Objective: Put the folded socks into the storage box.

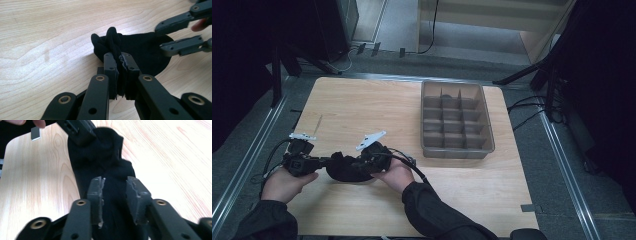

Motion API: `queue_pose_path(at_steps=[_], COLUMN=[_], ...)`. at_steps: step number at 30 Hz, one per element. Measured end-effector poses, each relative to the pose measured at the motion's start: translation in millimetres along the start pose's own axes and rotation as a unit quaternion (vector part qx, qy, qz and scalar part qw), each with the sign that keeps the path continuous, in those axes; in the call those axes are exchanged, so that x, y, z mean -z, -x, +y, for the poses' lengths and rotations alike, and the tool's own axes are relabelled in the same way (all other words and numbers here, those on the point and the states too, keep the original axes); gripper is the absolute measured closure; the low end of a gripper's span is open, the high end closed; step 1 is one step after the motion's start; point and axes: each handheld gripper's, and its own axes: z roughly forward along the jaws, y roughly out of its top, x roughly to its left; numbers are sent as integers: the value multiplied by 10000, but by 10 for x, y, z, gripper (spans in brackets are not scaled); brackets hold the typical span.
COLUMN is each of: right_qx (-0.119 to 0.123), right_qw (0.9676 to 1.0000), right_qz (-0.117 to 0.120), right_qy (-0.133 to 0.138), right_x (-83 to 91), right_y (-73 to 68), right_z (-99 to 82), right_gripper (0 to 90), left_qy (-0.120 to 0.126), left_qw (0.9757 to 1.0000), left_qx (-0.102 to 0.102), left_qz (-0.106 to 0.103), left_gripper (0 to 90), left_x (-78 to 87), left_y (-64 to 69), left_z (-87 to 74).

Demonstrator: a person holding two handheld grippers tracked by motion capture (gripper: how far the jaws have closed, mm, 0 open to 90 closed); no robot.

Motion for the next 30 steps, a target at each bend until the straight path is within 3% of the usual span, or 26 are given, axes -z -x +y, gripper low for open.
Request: queue_pose_path(at_steps=[6,13,21,23,30], right_qx=[97,-29,-4,-117,-22], right_qw=[9998,9999,9995,9992,9997], right_qz=[-95,-98,-117,-18,-115], right_qy=[-113,-134,-310,-371,-231], right_x=[85,125,-10,-57,-135], right_y=[45,76,93,94,34], right_z=[-94,-227,-328,-339,-333], right_gripper=[697,712,695,673,678], left_qy=[45,64,107,127,214], left_qw=[10000,10000,9999,9998,9995], left_qx=[41,57,76,102,131], left_qz=[-21,-37,-81,-136,-196], left_gripper=[836,835,834,833,833], left_x=[18,25,42,44,75], left_y=[-27,-21,-19,-27,-24], left_z=[-3,-3,-1,2,12])
